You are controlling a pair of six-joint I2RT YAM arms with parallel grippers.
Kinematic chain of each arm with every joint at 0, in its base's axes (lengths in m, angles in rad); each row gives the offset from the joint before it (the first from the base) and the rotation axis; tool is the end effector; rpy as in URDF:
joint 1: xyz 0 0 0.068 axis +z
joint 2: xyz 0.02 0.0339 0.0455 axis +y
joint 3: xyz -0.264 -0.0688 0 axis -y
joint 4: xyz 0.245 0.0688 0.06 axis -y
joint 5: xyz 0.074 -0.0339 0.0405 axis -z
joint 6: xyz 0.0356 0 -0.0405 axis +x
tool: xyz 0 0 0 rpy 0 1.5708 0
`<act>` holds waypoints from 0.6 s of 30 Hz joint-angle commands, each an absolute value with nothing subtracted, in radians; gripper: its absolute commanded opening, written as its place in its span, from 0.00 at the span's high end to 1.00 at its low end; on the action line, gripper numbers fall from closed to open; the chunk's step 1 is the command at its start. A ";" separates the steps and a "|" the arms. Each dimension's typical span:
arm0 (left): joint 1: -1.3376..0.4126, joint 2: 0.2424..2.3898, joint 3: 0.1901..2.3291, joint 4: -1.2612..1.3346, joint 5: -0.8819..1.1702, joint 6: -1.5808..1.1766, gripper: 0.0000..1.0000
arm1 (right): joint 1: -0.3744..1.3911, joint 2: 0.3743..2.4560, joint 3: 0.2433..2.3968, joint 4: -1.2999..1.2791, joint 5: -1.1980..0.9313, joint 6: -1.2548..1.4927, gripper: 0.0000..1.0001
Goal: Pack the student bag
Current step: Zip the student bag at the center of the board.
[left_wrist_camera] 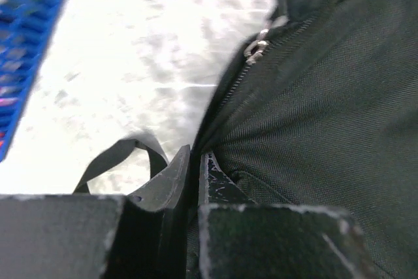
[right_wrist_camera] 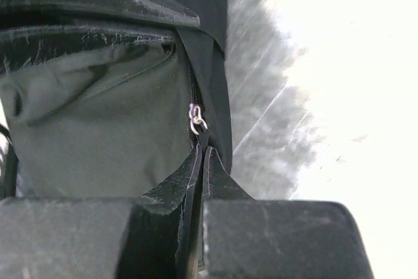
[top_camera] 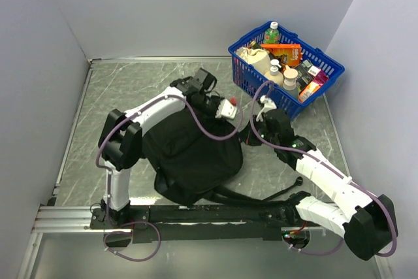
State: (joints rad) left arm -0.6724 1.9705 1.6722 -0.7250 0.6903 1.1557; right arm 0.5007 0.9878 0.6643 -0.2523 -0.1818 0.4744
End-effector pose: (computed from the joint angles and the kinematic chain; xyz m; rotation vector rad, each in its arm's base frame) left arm 0.3202 -0.2839 0.2554 2.0277 1.2604 -0.6696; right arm 0.1877 0.1100 0.2535 -0.1398 2.2305 0.7476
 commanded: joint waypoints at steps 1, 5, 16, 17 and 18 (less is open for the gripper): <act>-0.535 2.032 1.808 -0.551 0.474 1.042 0.99 | 0.457 0.982 0.747 -0.319 -0.173 0.459 1.00; -0.467 2.039 1.818 -0.529 0.417 0.985 0.99 | 0.436 1.035 0.819 -0.356 -0.170 0.440 1.00; -0.284 1.910 1.542 -0.590 0.458 1.090 0.97 | 0.374 1.032 0.841 -0.510 -0.152 0.373 1.00; -0.284 1.896 1.502 -0.586 0.463 1.095 0.96 | 0.374 1.031 0.841 -0.521 -0.159 0.371 1.00; -0.284 1.870 1.482 -0.574 0.465 1.097 0.96 | 0.376 1.019 0.833 -0.531 -0.181 0.376 1.00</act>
